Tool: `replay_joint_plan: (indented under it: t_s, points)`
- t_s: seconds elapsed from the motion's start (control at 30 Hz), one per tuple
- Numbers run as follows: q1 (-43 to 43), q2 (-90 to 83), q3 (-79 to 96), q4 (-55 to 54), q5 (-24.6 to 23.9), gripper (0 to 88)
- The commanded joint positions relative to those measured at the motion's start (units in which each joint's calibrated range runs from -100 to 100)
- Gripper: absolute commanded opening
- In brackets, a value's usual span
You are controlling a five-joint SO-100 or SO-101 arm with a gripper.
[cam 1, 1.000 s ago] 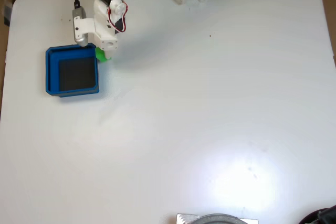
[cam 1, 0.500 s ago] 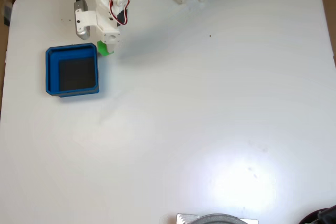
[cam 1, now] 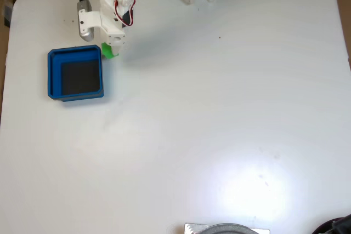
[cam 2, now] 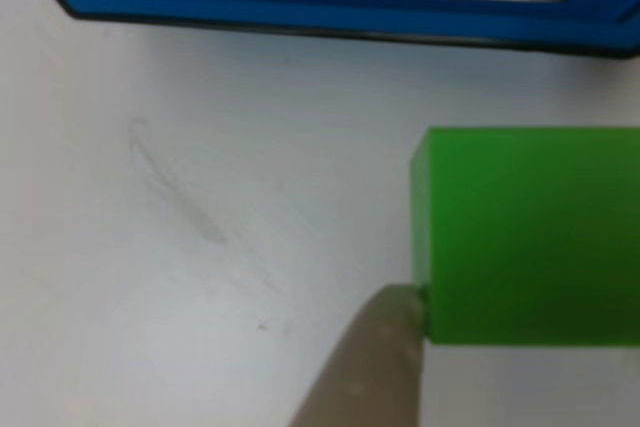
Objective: Pick up green cube and drop it in the blue box
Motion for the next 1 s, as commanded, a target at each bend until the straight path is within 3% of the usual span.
replay_joint_plan:
  t_s: [0.0,0.47,0.97]
  points:
    - [0.29,-7.02,-1.22,-0.22,-0.1,6.3]
    - [-0.02,-12.62,-1.4,-0.3,-0.1,6.3]
    - [-0.09,-6.1,-11.99,-0.47,-0.15,6.3]
